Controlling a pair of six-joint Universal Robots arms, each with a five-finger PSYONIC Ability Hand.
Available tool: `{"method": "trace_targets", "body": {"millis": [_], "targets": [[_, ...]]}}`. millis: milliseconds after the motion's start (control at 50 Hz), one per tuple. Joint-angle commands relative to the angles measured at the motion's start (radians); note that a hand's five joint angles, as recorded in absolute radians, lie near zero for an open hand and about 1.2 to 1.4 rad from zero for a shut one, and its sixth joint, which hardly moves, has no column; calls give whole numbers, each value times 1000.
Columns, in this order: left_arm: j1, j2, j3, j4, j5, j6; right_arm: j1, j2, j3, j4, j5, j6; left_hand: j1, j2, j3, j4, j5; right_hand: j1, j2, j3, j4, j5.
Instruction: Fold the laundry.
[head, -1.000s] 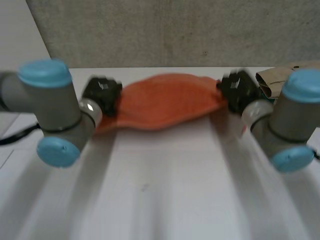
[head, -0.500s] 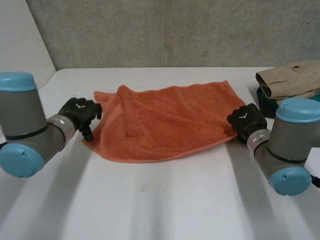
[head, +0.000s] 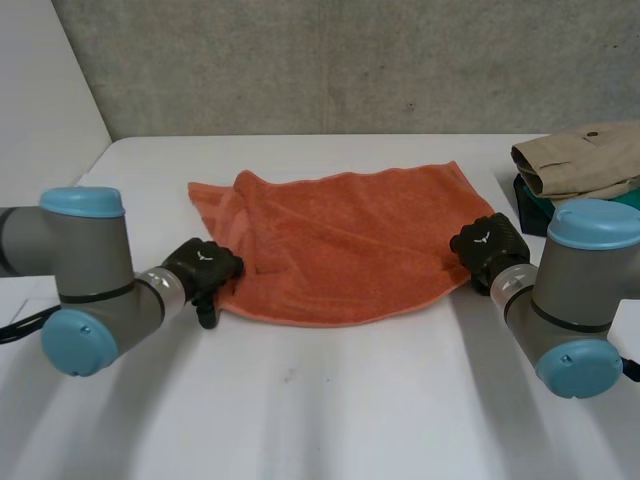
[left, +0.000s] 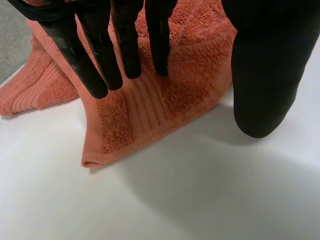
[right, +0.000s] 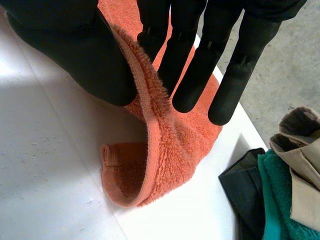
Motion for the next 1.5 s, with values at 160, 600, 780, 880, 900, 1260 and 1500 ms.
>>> {"method": "trace_targets", "body": {"millis": [160, 600, 780, 880, 900, 1260, 1500], "targets": [[-58, -63, 107, 8, -63, -11, -13, -34, 24, 1, -4, 8, 547, 546, 546, 552, 550, 278, 224, 209, 201, 198], [-28, 159, 17, -193, -282, -44, -42, -157, 14, 338, -48, -163, 919, 919, 919, 925, 922, 278, 224, 209, 201, 198], [-14, 343, -218, -459, -301, 234, -105, -255, 77, 807, -64, -532, 919, 919, 919, 925, 922, 278, 224, 209, 201, 198], [-44, 322, -146, -323, -303, 247, -96, -227, 30, 706, -59, -506, 919, 919, 919, 925, 922, 278, 224, 209, 201, 198], [-49, 311, -124, -307, -307, 247, -90, -217, 15, 687, -59, -498, 919, 919, 919, 925, 922, 278, 224, 209, 201, 198], [12, 248, 680, 209, -307, -58, -73, -201, -522, -251, 10, -12, 919, 919, 919, 925, 922, 278, 224, 209, 201, 198], [29, 253, 393, 113, -243, -89, -94, -144, -483, 116, -58, 51, 919, 919, 919, 925, 922, 278, 224, 209, 201, 198]]}}
